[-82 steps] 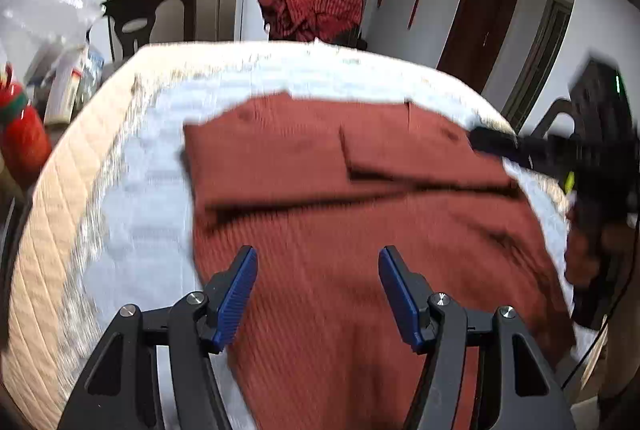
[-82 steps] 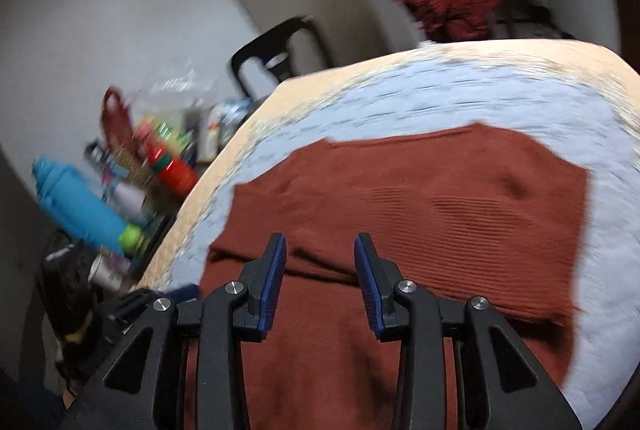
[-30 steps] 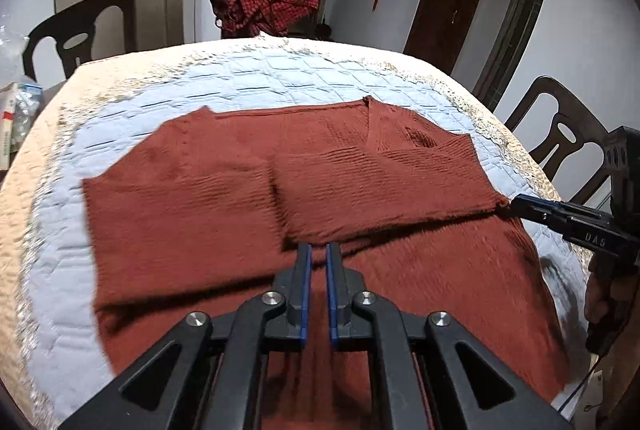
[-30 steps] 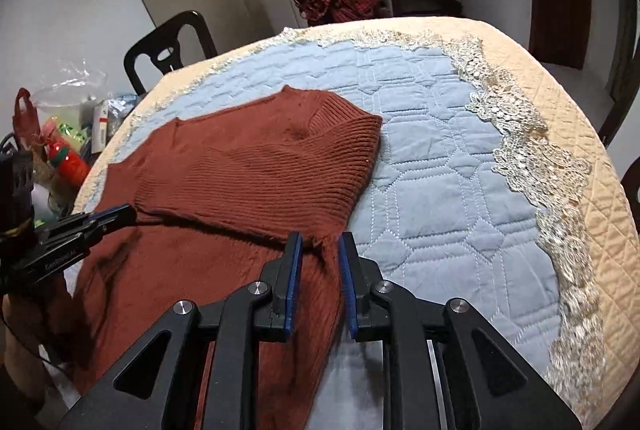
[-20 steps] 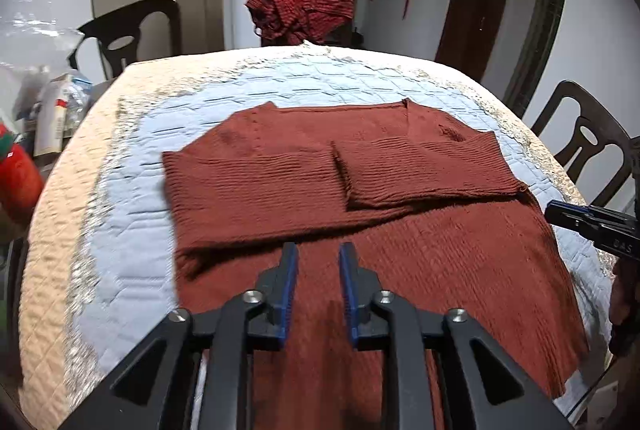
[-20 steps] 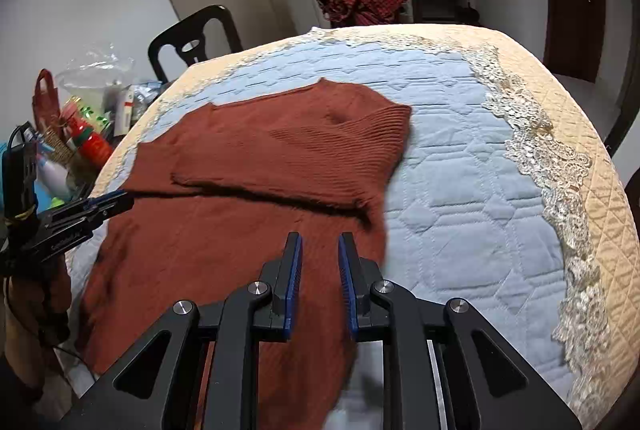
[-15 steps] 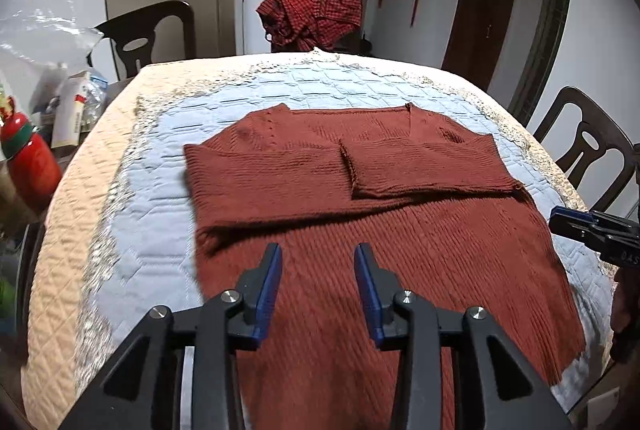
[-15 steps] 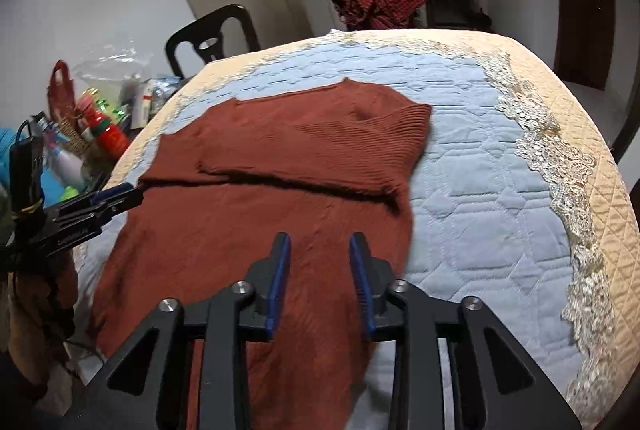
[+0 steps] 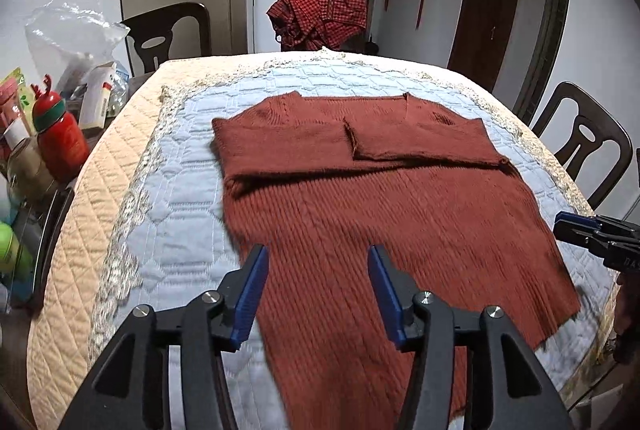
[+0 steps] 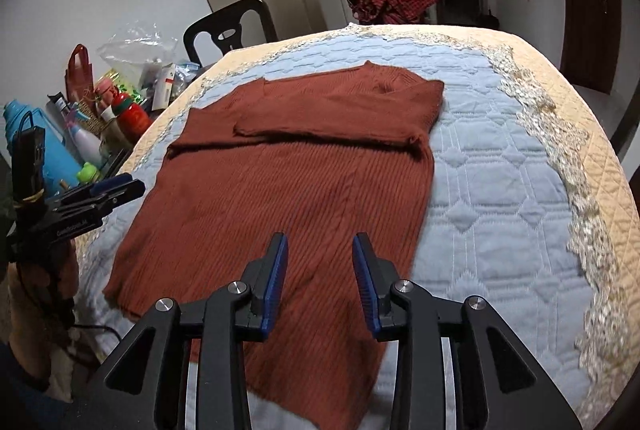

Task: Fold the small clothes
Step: 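Lower the left gripper to the sweater hem and grasp it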

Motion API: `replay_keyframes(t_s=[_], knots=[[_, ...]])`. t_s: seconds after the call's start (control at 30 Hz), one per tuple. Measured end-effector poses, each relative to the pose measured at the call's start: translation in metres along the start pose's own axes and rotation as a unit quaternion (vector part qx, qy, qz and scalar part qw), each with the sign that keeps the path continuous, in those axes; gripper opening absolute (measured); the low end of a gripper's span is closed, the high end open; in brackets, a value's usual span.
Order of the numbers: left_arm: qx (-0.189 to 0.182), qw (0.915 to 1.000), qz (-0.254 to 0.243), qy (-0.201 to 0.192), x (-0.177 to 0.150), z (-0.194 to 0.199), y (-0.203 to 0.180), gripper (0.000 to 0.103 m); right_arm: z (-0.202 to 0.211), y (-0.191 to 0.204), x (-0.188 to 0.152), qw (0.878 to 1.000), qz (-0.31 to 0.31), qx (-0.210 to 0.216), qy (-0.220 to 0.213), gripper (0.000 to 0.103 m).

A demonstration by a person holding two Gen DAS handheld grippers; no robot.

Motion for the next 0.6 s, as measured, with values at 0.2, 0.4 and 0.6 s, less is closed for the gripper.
replay_keyframes(t_s=[0.2, 0.4, 0.6], knots=[[0.002, 0.9999, 0.015, 0.007, -0.025, 0.009, 0.014, 0.059, 0.009, -0.010, -0.022, 1.000, -0.026, -0.006, 0.004, 0.035], [-0.003, 0.9986, 0.039, 0.034, -0.053, 0.011, 0.029, 0.059, 0.011, -0.026, -0.048, 0.997, -0.068, -0.009, 0.020, 0.036], [-0.027, 0.9972, 0.052, 0.045, -0.068, 0.017, 0.025, 0.059, 0.012, -0.019, -0.059, 0.996, -0.081, 0.021, 0.024, 0.036]])
Point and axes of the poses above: each gripper's, at about its wrist camera, not at the fingertips, and z roughly against the way its jaws point, y to its left, x to its top, the point moved 6 cm from there along -z, roughly the way its jaws point, and after that the axes turned 7 degrees about z, right-handed, at the moved point
